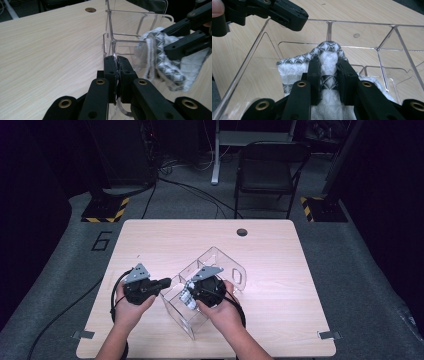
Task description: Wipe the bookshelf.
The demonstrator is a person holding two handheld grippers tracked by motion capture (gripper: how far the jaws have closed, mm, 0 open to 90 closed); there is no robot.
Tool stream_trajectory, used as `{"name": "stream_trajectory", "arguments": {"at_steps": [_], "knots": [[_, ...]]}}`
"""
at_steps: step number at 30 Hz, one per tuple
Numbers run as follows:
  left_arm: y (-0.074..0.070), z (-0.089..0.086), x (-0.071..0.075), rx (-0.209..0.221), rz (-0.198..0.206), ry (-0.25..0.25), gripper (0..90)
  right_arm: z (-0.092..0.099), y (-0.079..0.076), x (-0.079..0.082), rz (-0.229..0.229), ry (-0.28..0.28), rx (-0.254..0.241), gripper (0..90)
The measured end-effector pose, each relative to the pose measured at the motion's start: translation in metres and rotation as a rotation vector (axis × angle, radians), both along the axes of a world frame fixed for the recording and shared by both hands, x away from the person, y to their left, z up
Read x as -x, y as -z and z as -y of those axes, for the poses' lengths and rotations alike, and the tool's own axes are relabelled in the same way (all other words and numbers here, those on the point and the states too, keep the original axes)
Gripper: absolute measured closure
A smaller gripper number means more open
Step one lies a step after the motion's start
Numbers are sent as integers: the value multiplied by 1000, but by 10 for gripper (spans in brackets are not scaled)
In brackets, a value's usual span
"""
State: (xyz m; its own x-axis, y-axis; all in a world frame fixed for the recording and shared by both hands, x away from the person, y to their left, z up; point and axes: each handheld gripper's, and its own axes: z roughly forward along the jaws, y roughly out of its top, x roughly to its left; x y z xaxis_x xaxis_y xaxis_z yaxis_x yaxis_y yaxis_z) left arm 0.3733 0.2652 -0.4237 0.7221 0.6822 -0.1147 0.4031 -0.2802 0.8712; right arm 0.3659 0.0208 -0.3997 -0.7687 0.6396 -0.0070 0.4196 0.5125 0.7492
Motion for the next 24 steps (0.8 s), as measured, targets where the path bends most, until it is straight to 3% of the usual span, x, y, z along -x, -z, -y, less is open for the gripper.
{"name": "stream_trajectory", "arguments": {"at_steps": [3,11,12,17,20,21,24], "knots": [[0,0,0,16,-14,-9,868,-10,-1,-9,-2,-1,13,740],[1,1,1,13,-7,-26,869,-43,-3,-32,0,23,51,734],[1,2,1,15,-9,-29,868,-43,-3,-33,-11,14,63,735],[-1,3,1,-5,-4,-31,869,-35,2,-28,20,27,4,734],[0,2,0,-3,-6,-22,868,-27,3,-18,42,27,5,732],[1,3,0,6,0,-33,867,-22,2,-13,23,23,11,732],[0,3,1,-5,0,-29,867,-5,3,-1,24,5,2,732]]}}
